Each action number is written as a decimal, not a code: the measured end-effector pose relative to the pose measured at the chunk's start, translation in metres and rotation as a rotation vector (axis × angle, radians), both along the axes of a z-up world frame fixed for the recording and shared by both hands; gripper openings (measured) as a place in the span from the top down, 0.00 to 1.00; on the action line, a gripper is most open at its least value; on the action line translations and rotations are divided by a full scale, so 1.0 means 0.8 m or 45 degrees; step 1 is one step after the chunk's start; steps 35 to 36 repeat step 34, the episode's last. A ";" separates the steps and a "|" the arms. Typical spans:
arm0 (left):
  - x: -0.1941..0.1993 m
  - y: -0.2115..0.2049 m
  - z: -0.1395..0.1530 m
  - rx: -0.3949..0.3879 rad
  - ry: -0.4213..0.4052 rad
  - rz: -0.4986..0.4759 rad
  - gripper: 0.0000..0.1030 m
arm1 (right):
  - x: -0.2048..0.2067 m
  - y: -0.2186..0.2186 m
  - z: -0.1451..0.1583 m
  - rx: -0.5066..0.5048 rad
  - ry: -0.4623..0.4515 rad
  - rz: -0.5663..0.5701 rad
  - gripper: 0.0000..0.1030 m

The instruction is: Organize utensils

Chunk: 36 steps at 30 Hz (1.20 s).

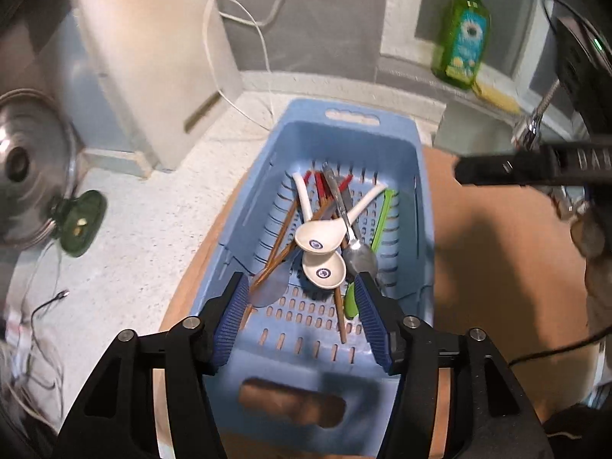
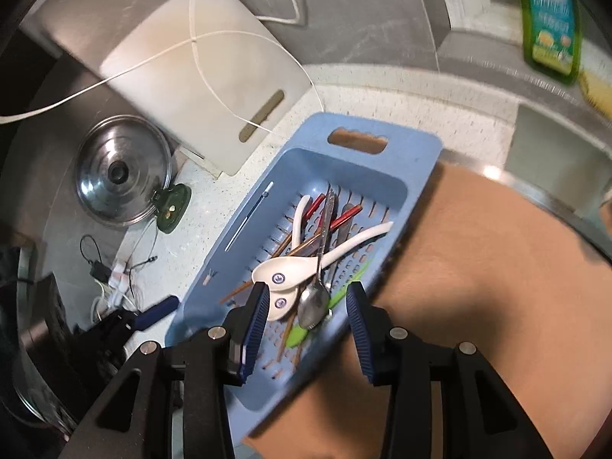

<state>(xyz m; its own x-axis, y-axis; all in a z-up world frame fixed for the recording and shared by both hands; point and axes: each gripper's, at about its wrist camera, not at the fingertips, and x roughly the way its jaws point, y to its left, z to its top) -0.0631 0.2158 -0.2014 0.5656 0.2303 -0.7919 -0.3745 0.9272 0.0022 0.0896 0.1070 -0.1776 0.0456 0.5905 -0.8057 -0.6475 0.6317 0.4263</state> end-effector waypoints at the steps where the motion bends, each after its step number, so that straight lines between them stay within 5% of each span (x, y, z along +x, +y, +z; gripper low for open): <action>1: -0.005 -0.004 0.006 0.002 -0.027 0.016 0.37 | -0.004 -0.008 0.005 0.001 -0.035 0.003 0.60; 3: -0.015 -0.014 0.018 0.006 -0.078 0.053 0.29 | -0.012 -0.024 0.015 0.004 -0.094 -0.004 0.58; 10: -0.031 -0.045 0.064 0.069 -0.198 0.176 0.28 | -0.029 -0.075 0.042 0.004 -0.231 -0.031 0.57; 13: -0.040 -0.056 0.078 0.056 -0.244 0.223 0.19 | -0.036 -0.093 0.052 -0.004 -0.292 -0.045 0.55; 36: -0.063 -0.092 0.102 0.064 -0.309 0.290 0.18 | -0.055 -0.138 0.073 0.013 -0.373 -0.086 0.53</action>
